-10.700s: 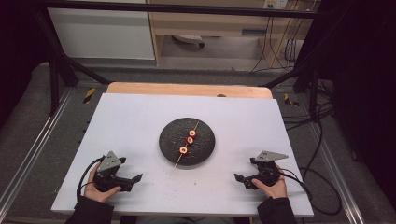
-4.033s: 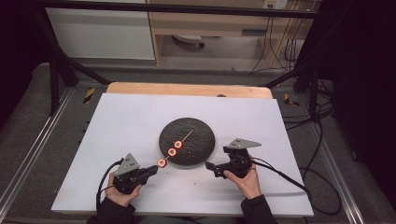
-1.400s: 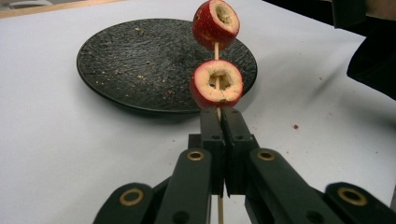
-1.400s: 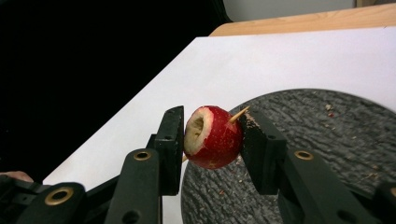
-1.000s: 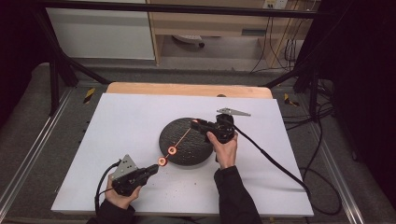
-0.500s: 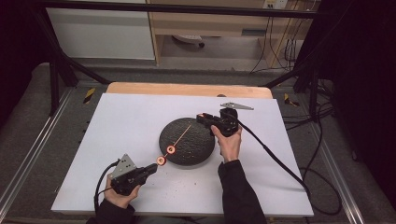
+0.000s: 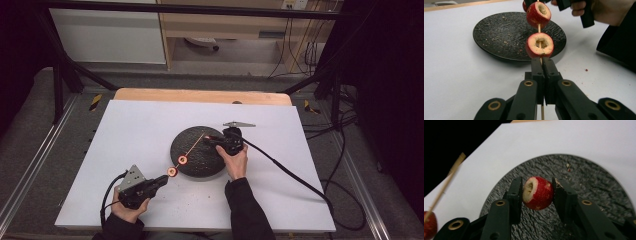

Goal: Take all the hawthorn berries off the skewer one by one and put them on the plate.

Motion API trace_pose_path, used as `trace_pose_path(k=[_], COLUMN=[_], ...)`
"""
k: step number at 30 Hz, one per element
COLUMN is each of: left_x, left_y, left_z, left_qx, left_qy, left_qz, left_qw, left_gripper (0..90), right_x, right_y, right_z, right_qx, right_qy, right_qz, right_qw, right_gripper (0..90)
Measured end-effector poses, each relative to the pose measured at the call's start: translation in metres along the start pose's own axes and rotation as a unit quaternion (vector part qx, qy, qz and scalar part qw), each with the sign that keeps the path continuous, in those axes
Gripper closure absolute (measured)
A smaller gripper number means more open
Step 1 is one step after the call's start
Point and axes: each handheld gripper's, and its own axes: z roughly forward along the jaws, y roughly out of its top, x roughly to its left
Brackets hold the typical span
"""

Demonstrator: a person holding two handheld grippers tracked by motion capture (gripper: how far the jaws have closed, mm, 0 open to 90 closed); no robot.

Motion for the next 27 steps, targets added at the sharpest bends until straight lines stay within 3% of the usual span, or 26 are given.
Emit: trace_pose_path(k=[6,19,23,27], left_x=[0.000,0.000,0.000,0.000], left_y=[0.000,-0.001,-0.001,-0.001], left_z=[0.001,0.002,0.002,0.002], left_qx=[0.002,0.004,0.004,0.003], left_qy=[0.002,0.002,0.002,0.003], left_qz=[0.001,0.000,0.000,0.000], left_qw=[1.0000,1.0000,1.0000,1.0000], left_gripper=[88.4,88.4,88.4,88.4], right_x=[-0.001,-0.001,0.002,0.007], right_y=[-0.014,-0.027,-0.026,-0.023], right_z=[0.013,0.022,0.018,0.008], right_qx=[0.027,0.051,0.046,0.025], right_qy=[-0.004,-0.024,-0.026,-0.019], right_qz=[0.001,-0.011,-0.018,-0.027], right_qw=[0.9996,0.9984,0.9984,0.9991], right_gripper=[62.6,60.5,51.6,39.2])
